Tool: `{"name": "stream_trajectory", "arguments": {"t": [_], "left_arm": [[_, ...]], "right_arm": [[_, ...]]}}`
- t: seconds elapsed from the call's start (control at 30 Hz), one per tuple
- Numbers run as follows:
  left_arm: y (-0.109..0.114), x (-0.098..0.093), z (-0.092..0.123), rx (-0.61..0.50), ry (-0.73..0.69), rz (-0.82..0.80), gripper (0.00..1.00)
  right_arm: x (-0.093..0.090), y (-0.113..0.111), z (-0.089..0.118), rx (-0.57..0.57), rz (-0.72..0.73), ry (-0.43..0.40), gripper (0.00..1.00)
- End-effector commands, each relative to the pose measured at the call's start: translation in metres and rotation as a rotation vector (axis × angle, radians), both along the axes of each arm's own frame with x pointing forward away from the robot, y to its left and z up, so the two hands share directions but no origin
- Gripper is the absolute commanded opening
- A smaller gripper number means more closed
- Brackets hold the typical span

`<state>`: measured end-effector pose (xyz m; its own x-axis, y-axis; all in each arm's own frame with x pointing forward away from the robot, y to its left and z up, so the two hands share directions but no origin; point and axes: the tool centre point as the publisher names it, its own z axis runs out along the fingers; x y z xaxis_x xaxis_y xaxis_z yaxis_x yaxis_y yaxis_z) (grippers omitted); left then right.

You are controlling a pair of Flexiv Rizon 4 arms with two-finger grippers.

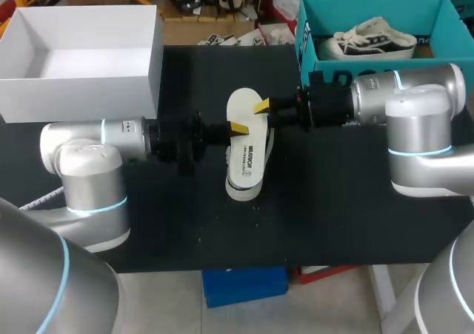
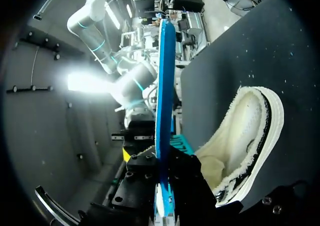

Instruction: Take the shoe out of the shoebox, open the shoe tongue, remove and reinsert the insole, then place the shoe into the shoebox

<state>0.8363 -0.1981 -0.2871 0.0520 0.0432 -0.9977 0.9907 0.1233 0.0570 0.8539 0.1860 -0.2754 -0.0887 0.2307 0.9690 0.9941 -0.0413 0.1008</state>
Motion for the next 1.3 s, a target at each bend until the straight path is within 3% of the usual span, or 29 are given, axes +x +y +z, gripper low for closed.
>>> {"name": "stream_trajectory", "arguments": {"t": [0.03, 0.3, 0.63, 0.9, 1.3], "left_arm": [[0.015, -0.015, 0.013, 0.102, 0.042, -0.023, 0.00], [0.034, -0.050, 0.023, 0.232, 0.106, -0.067, 0.00], [0.050, -0.087, 0.012, 0.353, 0.256, -0.160, 0.00], [0.056, -0.102, 0.006, 0.405, 0.296, -0.213, 0.00], [0.058, -0.113, -0.003, 0.469, 0.327, -0.278, 0.00]], "right_arm": [[-0.029, -0.017, 0.024, -0.049, -0.091, -0.016, 1.00], [-0.059, -0.034, 0.037, -0.107, -0.186, -0.024, 1.00], [-0.104, -0.055, 0.043, -0.175, -0.325, -0.005, 1.00], [-0.130, -0.074, 0.047, -0.226, -0.430, 0.004, 1.00], [-0.149, -0.087, 0.051, -0.256, -0.474, 0.013, 1.00]]}}
